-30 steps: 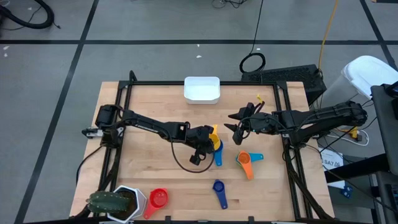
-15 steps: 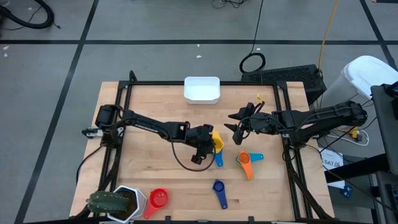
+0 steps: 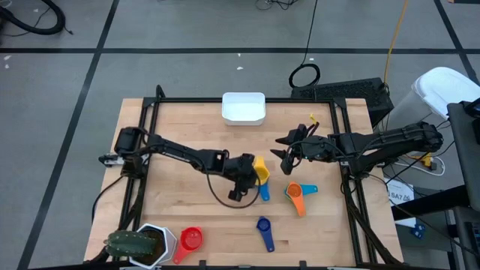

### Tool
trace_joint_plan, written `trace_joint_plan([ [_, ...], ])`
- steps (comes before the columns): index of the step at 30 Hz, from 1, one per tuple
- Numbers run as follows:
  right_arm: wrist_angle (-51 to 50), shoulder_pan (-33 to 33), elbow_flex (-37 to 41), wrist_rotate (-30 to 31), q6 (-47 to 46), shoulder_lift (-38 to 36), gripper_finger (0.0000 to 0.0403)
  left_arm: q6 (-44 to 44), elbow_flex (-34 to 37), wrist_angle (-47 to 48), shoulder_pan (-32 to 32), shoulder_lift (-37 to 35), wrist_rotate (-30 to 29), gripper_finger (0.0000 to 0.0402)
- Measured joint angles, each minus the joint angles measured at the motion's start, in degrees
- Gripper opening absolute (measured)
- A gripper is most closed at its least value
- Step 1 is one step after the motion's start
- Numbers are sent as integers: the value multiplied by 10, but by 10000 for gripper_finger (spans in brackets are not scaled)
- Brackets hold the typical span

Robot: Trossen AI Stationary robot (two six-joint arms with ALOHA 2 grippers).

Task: Nest measuring cups in basket
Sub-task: Stack the yellow measuring cup on top of the blue measuring cup, then adjust the left nested measuring cups

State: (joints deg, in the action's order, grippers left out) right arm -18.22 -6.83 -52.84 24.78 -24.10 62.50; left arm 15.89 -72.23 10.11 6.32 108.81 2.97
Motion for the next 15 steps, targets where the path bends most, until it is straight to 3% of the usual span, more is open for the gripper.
trace_joint_plan([
  [15, 1, 0, 0, -10, -7, 0, 200, 2, 0, 8, 45, 0, -61, 124],
])
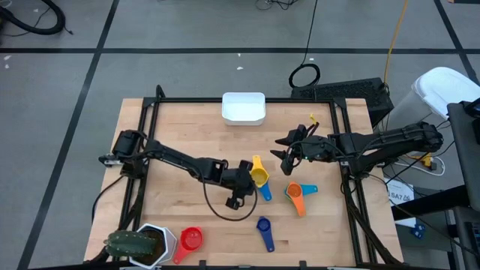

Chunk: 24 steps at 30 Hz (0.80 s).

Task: Nest measuring cups in basket
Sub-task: Adjust the left nested measuring cups

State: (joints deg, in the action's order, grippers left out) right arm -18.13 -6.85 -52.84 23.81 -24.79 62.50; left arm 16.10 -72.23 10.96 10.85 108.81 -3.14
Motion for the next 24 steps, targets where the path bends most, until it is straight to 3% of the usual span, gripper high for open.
trace_joint_plan([
  [6, 44, 24, 48, -5, 39, -1, 200, -16, 0, -20, -1, 0, -1, 122],
  [12, 75, 79, 111, -110, 53, 11, 200, -44, 0, -16, 8, 0, -1, 122],
  [24, 105, 63, 88, -158, 169, 145, 186, -46, 0, 68, 19, 0, -19, 122],
])
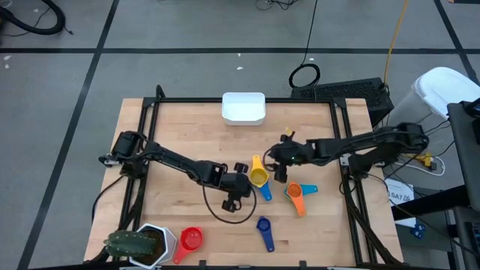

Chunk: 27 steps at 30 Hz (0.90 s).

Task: Nest measuring cups in basket
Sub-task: Adjust the left nested measuring cups

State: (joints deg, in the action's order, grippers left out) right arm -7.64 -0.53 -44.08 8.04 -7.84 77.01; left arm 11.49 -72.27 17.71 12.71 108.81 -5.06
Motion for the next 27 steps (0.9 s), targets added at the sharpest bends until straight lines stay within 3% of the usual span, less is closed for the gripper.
trace_joint_plan([
  [13, -85, 8, -158, -8, 145, 109, 171, -41, 0, 19, 9, 0, -5, 122],
  [27, -112, 26, -215, -8, 208, 212, 171, -82, 0, 22, 40, 0, -5, 122],
])
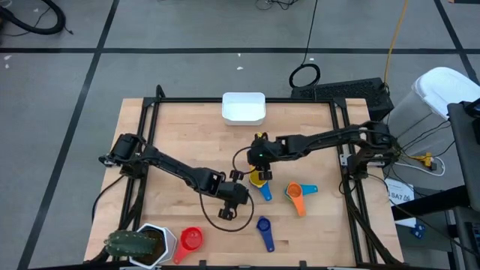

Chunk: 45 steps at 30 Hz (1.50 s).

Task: Nest measuring cups in basket
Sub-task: Adjust the left nested measuring cups

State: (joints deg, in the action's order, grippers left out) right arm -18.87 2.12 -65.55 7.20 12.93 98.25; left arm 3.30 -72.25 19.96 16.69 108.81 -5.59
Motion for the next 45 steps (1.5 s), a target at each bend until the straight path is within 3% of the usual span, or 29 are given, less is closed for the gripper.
trace_joint_plan([
  [18, -17, 30, -17, -18, 24, 26, 171, -13, 0, -19, 8, 0, -5, 122],
  [28, -222, 36, -15, 2, -14, 25, 171, -19, 0, -22, 8, 0, -6, 122],
  [40, -200, 39, -15, 35, -49, -95, 171, -20, 0, -22, 8, 0, -22, 122],
  [45, -224, 46, -15, 35, -62, -110, 171, -7, 0, -20, 8, 0, -29, 122],
])
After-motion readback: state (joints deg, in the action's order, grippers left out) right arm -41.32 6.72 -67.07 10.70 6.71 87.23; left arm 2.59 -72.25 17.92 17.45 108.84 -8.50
